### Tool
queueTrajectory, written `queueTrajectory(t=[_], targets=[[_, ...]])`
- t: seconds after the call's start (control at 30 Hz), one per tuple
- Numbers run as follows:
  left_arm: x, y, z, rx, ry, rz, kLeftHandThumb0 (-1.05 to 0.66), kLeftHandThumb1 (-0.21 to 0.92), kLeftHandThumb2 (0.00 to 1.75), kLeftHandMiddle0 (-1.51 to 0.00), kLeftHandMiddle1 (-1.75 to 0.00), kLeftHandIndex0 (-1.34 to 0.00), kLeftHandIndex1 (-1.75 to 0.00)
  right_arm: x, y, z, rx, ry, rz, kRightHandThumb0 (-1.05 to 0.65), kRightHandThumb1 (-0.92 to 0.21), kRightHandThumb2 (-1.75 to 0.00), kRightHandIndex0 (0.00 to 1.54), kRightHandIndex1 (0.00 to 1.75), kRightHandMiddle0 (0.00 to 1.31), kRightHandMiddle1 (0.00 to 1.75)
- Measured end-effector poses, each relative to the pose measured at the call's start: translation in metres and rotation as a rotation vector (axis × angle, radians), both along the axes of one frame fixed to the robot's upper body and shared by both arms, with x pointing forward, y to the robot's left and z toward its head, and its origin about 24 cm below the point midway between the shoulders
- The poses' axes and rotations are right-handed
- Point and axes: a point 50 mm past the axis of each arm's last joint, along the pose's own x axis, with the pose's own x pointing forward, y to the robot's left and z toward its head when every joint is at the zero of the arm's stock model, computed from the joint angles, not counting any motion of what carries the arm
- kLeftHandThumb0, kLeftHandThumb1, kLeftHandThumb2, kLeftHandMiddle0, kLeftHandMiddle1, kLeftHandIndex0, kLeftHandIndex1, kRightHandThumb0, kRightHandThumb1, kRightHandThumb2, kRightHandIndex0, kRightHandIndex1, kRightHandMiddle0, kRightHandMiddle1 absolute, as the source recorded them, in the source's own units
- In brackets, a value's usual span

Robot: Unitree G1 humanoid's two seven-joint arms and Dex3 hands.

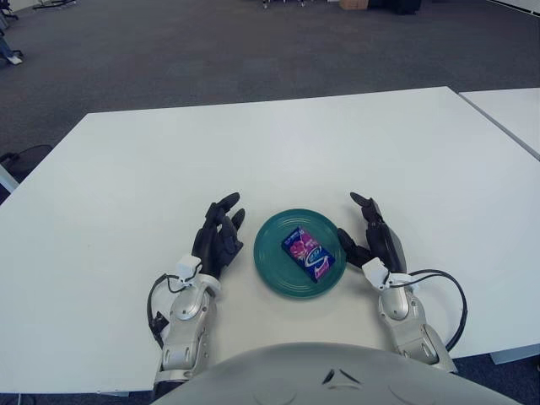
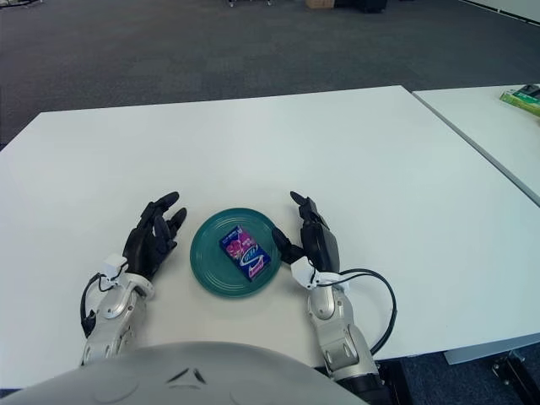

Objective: Put the gum into the plate.

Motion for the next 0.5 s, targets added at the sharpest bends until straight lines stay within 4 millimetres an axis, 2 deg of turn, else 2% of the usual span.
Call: queueTrajectory(t=[0.5], targets=[[-0.0001,-0.0008,-0.0005,-0.019,-0.010,-0.010,-0.90,0.92,0.91,-0.58,-0.06,-0.26,-0.76,0.0000,0.0002,-0.0002,0.004,0.000,-0.003,-0.92,-0.92,-0.82,0.33,0.02,0.00,0.58]])
